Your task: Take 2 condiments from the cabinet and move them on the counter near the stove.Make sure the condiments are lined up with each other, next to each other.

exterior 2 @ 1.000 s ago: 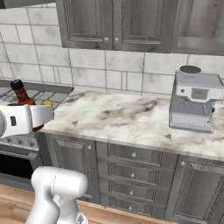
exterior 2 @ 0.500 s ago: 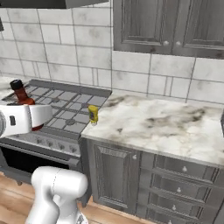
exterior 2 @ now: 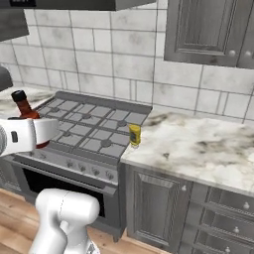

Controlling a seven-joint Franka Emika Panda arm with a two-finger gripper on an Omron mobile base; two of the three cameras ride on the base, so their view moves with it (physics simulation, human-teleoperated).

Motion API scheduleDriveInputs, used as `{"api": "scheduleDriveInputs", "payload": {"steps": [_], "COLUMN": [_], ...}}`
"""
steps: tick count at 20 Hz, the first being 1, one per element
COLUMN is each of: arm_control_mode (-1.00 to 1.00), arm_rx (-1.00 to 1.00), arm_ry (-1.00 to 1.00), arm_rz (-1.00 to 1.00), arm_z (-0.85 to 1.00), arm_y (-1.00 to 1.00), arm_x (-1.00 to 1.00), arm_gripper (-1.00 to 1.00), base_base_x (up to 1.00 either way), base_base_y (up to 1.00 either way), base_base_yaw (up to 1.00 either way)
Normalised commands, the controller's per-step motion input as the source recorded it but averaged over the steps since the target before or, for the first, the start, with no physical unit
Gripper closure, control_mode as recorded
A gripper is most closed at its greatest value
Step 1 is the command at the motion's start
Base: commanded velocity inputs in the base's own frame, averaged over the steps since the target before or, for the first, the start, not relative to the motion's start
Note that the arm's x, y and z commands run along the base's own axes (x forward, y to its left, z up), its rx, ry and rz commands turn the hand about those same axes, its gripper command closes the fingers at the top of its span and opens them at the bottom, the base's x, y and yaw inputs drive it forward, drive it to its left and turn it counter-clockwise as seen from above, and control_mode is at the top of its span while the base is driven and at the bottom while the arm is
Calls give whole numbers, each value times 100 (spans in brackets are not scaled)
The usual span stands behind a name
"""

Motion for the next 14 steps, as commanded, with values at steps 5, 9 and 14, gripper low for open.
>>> {"api": "scheduleDriveInputs", "payload": {"steps": [5,9,14], "arm_control_mode": [100,100,100], "arm_rx": [0,0,0], "arm_ry": [0,0,0], "arm_rz": [0,0,0], "arm_z": [0,0,0], "arm_y": [0,0,0], "arm_x": [0,0,0], "arm_gripper": [100,100,100], "base_base_x": [23,46,64], "base_base_y": [44,28,28], "base_base_yaw": [7,2,0]}}
